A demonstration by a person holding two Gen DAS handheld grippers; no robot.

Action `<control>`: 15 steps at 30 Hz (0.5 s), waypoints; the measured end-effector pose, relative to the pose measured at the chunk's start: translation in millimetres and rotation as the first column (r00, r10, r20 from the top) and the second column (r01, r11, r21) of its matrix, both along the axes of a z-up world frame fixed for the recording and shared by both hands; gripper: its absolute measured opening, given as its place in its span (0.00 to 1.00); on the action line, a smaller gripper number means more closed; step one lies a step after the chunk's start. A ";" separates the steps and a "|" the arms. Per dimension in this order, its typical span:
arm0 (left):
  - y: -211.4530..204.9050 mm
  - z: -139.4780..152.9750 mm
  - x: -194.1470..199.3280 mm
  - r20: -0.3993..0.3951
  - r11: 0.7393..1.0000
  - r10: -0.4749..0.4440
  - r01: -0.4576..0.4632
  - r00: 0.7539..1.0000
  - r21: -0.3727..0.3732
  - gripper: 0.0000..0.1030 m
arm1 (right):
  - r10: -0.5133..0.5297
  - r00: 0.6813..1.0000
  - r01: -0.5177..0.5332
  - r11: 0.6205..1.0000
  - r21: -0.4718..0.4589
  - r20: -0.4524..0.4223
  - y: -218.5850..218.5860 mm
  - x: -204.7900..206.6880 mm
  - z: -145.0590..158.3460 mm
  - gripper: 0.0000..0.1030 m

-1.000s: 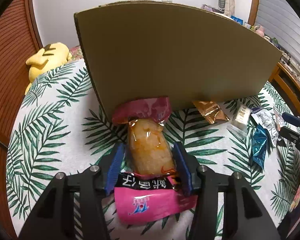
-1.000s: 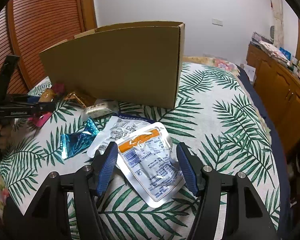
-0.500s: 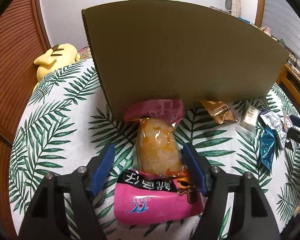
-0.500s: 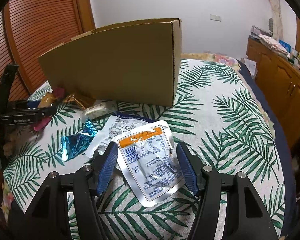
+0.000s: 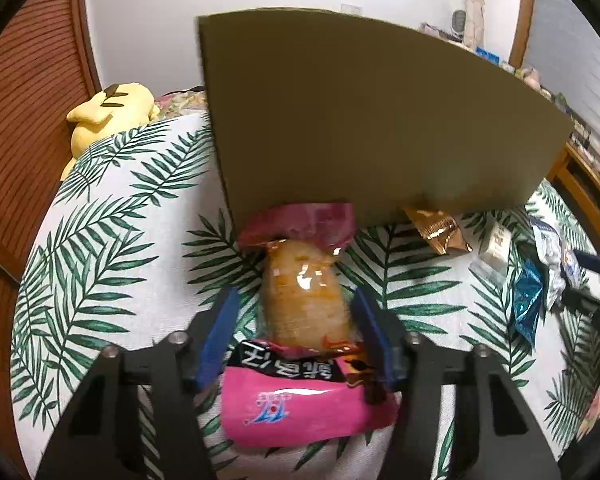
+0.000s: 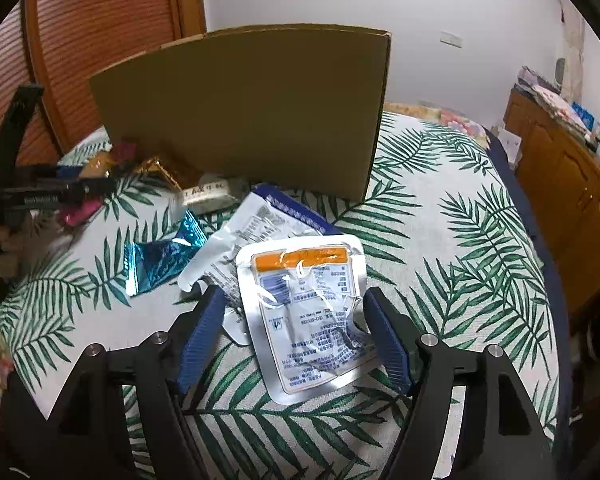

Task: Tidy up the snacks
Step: 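Close the left tool on the pink bread roll while the right tool grips the silver pouch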

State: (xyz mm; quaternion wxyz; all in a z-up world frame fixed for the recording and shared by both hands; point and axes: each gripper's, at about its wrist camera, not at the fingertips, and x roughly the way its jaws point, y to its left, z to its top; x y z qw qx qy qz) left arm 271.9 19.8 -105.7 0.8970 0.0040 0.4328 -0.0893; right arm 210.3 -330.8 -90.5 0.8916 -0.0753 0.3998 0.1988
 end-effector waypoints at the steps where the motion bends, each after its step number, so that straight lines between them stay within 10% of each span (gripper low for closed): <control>1: 2.9 0.1 0.0 0.001 1.000 0.004 -0.004 1.000 -0.013 0.49 | 0.000 1.000 0.000 1.000 -0.005 -0.002 0.3 -0.3 -0.3 0.72; 15: 8.2 9.1 -7.0 0.052 0.999 -0.003 0.005 0.999 -0.049 0.40 | -0.040 0.997 0.040 0.999 -0.008 -0.058 -14.0 4.8 -3.3 0.71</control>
